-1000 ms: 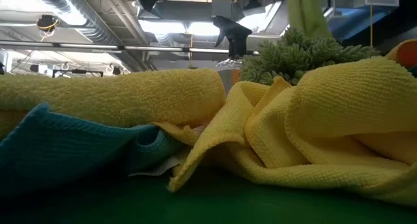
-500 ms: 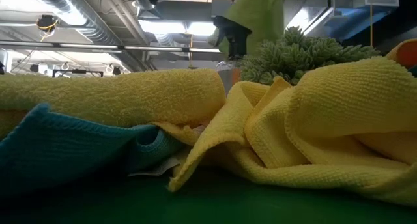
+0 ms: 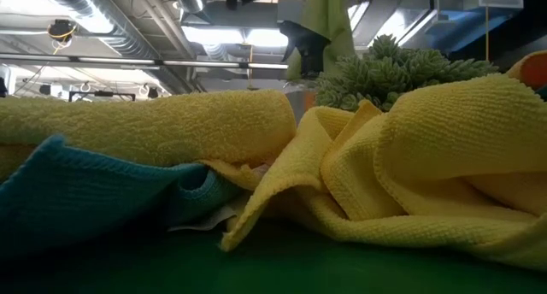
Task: Sort microfiber towel by color & place in baskets
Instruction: Put the right green microfiber towel into the gold wire basket
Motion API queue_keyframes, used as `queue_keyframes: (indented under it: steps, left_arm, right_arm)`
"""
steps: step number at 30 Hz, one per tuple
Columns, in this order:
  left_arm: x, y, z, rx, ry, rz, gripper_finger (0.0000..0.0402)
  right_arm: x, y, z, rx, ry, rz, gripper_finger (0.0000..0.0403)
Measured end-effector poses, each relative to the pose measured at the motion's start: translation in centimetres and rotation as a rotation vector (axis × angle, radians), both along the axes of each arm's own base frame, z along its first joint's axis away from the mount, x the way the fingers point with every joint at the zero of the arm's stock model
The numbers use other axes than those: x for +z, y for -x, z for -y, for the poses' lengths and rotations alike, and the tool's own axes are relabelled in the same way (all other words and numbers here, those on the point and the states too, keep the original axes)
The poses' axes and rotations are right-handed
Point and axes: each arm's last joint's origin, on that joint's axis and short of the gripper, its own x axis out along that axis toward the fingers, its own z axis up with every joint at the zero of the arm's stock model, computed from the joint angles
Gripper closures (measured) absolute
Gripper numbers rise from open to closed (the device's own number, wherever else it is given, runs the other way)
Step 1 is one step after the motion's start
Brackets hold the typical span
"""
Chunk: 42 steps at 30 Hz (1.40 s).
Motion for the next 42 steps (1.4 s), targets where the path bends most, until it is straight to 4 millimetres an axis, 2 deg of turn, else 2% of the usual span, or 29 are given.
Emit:
queue_keyframes:
  steps: [3,11,15,19,30,35,42]
  left_arm:
    - [-0.5,-0.9,-0.2,0.050,-0.005,0.033,0.0178]
    - [-2.4,-3.1,-0.5,0.051,-0.007,0.066,0.0175]
    - [-3.2,-3.5,-1.0,0.091,0.002,0.055,0.0180]
    - [-3.1,-3.5,-1.2,0.099,0.001,0.062,0.0217]
    - [-2.8,-3.4,-1.3,0.092,-0.001,0.081,0.0386]
    - [-2.8,-3.4,-1.3,0.092,-0.006,0.079,0.0393]
    - [-2.8,-3.4,-1.3,0.093,-0.023,0.073,0.0398]
  right_arm:
    - [-0.2,-0.3,0.0,0.003,0.005,-0.009,0.0402]
    - [-0.4,-1.5,0.2,0.004,0.013,0.016,0.0402]
    - [-0.4,-1.7,0.2,0.010,0.028,0.014,0.0402]
    - [-0.4,-1.7,0.2,0.011,0.032,0.018,0.0402]
    - [-0.3,-1.7,0.2,0.010,0.031,0.034,0.0364]
    - [-0.2,-1.8,0.0,0.083,0.012,0.045,0.0341]
    - [0.0,-1.8,-0.2,0.160,-0.009,0.065,0.0278]
